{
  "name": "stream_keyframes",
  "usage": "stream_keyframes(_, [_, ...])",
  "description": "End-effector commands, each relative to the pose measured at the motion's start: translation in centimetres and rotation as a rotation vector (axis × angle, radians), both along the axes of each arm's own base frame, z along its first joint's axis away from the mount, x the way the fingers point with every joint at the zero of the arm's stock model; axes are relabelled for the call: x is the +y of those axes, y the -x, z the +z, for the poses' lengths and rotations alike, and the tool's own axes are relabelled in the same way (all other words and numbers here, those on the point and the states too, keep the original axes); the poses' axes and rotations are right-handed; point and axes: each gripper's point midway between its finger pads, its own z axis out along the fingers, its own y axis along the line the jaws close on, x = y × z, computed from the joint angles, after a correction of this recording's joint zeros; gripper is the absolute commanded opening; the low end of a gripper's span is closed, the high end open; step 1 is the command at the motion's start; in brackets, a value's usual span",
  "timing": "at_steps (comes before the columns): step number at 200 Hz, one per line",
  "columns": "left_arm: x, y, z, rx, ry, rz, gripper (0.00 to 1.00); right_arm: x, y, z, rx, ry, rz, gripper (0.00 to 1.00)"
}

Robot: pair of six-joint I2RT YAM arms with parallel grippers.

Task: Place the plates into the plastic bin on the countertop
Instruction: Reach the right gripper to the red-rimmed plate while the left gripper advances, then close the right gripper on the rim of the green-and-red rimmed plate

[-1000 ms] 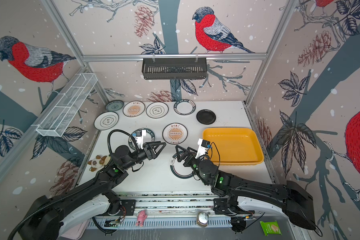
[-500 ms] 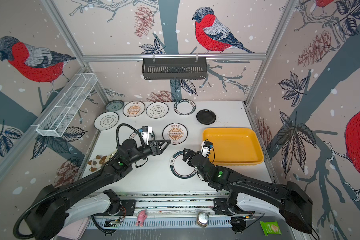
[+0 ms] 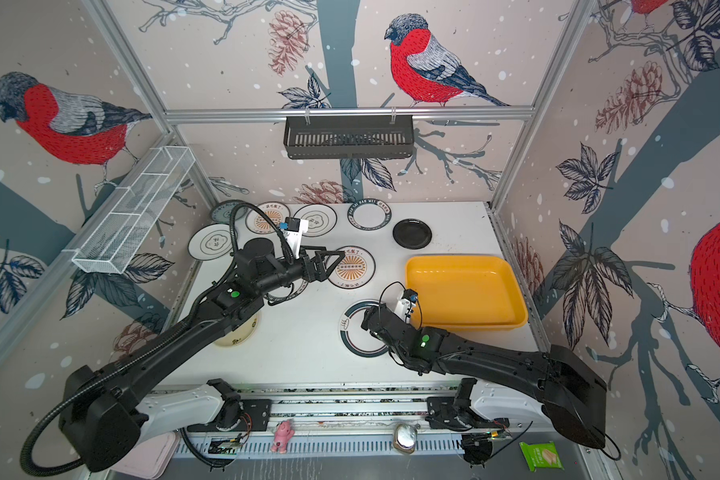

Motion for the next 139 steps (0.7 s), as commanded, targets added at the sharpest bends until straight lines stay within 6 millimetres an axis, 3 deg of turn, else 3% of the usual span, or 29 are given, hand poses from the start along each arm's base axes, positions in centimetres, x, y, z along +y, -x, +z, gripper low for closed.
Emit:
stream_keyframes(1, [1.8,-0.5,-3.5,-0.03,-0.2,0.057,0.96,-0.9,1.1,-1.2,0.079,0.008,0.004,1.0])
stream_keyframes(23, [1.8,0.0,-4.4,-0.015,-0.179,0.049,0.97,-0.9,1.9,-2.1,0.111,-0.038,0.027,1.0])
stream_keyframes(50, [1.1,0.4,-3.9,-0.024,-0.166,0.002,0.97,-1.5,2.4,-3.0,0.133,-0.071,0.018,1.0])
stream_keyframes(92, [1.6,0.4,-3.5,-0.045,-0.168,0.021,0.97,-2.3,2.2,-3.8,0.139,-0.071,0.007,1.0])
stream_keyframes(139, [1.6,0.3,-3.4,-0.045,-0.165,0.026,0.96,-2.1,2.1,-5.0,0.158,-0.079,0.012,0.9])
